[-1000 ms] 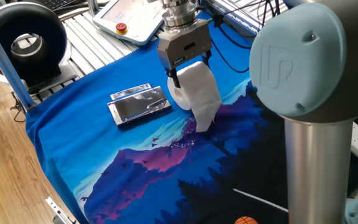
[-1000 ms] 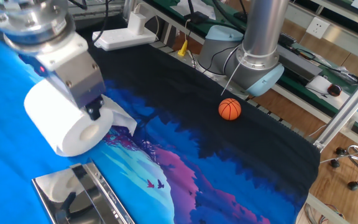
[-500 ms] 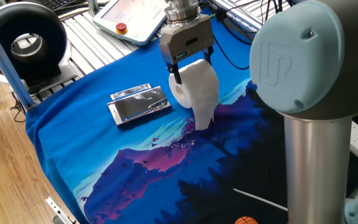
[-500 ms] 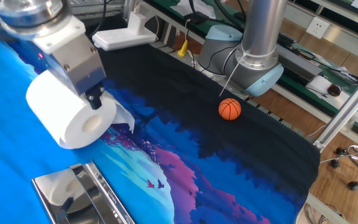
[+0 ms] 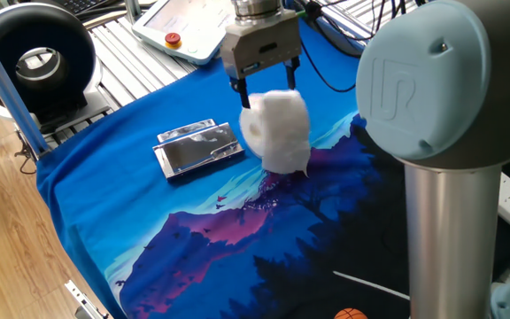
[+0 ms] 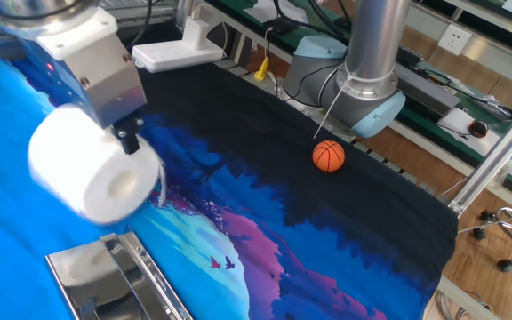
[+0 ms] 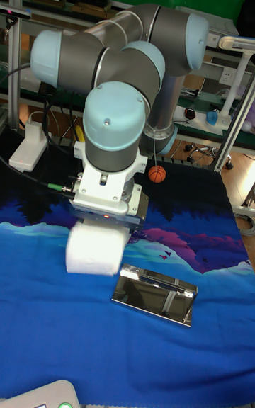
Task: Put the toilet paper on its holder
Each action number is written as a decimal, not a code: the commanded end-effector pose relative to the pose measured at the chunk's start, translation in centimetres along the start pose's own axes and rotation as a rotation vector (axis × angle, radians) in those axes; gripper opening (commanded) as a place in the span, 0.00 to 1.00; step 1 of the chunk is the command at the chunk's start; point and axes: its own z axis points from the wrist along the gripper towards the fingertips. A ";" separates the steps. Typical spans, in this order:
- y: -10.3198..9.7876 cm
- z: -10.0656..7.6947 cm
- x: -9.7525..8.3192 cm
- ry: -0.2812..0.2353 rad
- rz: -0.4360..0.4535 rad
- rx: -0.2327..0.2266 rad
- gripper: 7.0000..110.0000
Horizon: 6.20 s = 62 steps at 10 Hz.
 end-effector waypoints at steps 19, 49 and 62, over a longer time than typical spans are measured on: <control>-1.0 1.7 -2.8 -0.103 -0.052 -0.037 1.00; 0.0 2.0 -5.2 -0.123 0.022 -0.052 1.00; -0.4 3.3 -4.1 -0.074 0.025 -0.002 0.79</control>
